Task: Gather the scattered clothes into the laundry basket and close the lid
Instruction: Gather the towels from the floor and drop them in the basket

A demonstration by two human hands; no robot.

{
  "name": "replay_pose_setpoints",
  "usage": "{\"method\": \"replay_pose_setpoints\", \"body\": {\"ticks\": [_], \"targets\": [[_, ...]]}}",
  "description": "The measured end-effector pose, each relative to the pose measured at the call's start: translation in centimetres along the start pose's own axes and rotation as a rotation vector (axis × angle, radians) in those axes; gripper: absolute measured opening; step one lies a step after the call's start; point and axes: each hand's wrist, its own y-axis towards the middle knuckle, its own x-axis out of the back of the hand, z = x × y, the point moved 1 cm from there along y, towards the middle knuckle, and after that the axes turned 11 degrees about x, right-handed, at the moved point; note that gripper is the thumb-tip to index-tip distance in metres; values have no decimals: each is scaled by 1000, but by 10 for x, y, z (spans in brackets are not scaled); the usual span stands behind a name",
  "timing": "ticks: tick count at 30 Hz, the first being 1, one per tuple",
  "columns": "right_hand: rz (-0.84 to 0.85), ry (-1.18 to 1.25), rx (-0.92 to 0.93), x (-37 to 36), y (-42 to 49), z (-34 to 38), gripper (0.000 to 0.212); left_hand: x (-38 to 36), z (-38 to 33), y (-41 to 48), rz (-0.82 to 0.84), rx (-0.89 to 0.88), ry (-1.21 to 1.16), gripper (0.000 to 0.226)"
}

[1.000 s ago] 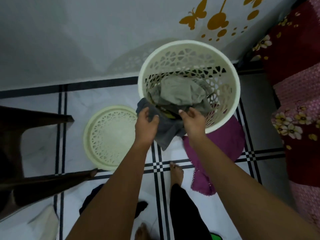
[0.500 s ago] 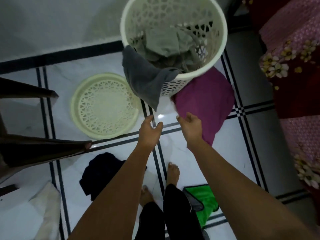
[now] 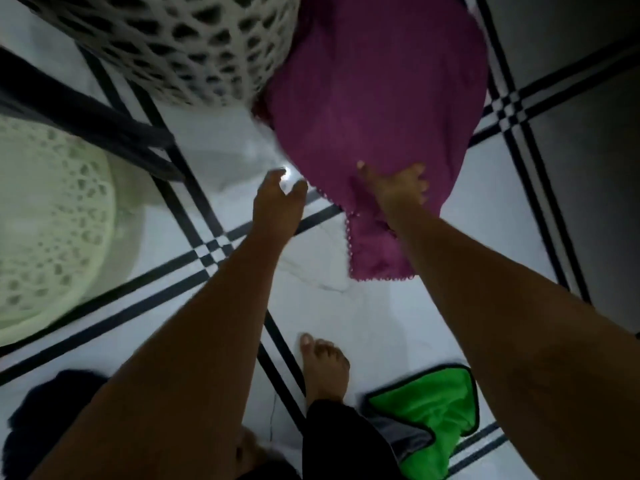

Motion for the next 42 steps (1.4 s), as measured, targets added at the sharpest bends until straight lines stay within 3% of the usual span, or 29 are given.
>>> {"method": "replay_pose_setpoints", "body": {"ticks": [5,6,10,12,16,18,21,25,27,32,37,42], "targets": [[-57,-113,-69,-21,43,-53,121,-38,23,44,16,4,-37,49],[-61,-83,-54,-24,47,-60,113,-42,27,47,26,4,-28,51],[-17,-74,51,-16,26,-78,44,-48,29,21,103,57,-55,59],[27,-47,88,-4,2,-77,35,-47,18,-5,173,110,-135,61],[126,378,179,29,-64,-60,18,-39,-12,-57,305,251,-152,81],[217,632,214,52,-103,-52,14,-36,-23,-85,346,292,-176,77],[222,733,242,82,-154,-61,23,-38,-25,-125,358,225,-146,68],[-14,874,55,113,-199,-118,34,-39,3,-171,404,110,-78,44],[-135,852,-37,122,-218,-163,35,-43,31,-190,416,103,-20,46],[-246,625,-318,115,-247,-271,48,-71,104,-233,384,134,192,38],[-229,518,-753,71,-265,-395,96,-120,180,-230,413,134,354,23],[-245,740,-1034,23,-251,-459,129,-153,237,-200,435,96,404,28]]}}
